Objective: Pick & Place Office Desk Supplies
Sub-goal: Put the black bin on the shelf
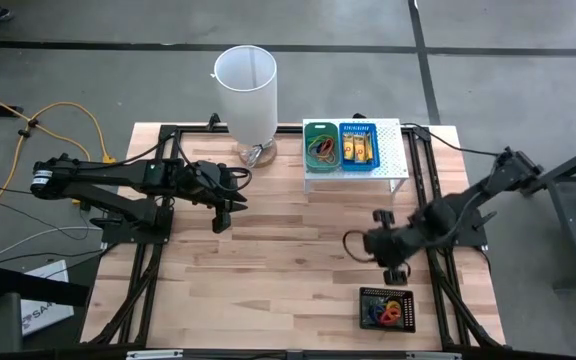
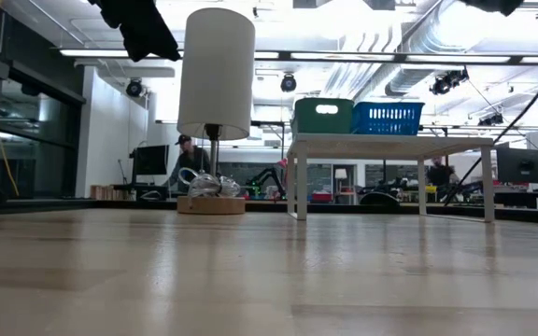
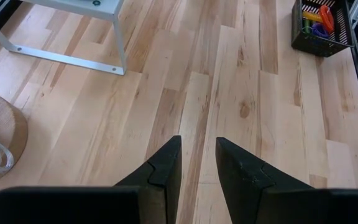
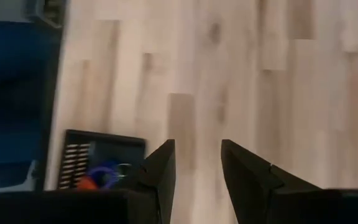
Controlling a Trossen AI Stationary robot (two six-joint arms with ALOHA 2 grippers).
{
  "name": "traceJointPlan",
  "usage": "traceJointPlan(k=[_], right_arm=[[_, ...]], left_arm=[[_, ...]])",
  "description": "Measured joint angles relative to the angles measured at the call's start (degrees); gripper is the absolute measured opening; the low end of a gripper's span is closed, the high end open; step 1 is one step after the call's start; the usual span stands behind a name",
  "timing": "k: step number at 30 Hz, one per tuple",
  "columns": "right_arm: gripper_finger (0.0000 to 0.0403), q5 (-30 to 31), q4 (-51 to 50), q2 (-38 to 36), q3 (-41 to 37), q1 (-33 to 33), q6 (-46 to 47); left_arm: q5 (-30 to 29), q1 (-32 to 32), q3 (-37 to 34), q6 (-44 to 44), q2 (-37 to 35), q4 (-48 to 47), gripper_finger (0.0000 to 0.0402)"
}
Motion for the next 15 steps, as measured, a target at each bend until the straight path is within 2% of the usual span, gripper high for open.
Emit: traceJointPlan(k=[7,15], right_arm=[[0.0118,1.51,5.12,4.48,0.00,9.21,3.04],[0.0118,2.39,4.99,8.31,0.01,17.43,4.04]], left_arm=[[0.00,-0.01,0.00,0.01,0.00,0.00,0.0095],[0.00,0.00,0.00,0.02,0.00,0.00,0.0095]])
